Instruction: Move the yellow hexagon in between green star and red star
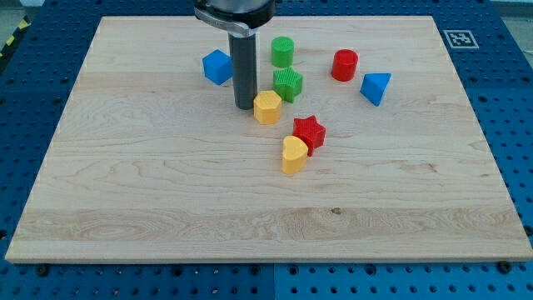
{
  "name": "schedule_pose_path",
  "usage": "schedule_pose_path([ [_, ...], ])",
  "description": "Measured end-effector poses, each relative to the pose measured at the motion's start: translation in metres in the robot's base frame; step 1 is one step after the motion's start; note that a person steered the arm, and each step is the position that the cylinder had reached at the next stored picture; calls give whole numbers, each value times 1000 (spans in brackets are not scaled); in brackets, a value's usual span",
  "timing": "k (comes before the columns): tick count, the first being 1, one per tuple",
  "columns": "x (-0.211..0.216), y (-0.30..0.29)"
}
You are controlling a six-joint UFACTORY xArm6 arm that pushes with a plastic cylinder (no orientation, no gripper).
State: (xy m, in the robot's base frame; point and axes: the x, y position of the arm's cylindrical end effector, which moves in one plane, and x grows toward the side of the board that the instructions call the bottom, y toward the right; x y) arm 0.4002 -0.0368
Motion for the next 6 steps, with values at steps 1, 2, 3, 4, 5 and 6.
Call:
schedule_pose_path([
  [1,6,-23],
  [2,7,-22],
  [3,7,-17],
  [4,7,-8],
  [5,7,6],
  [6,12,26],
])
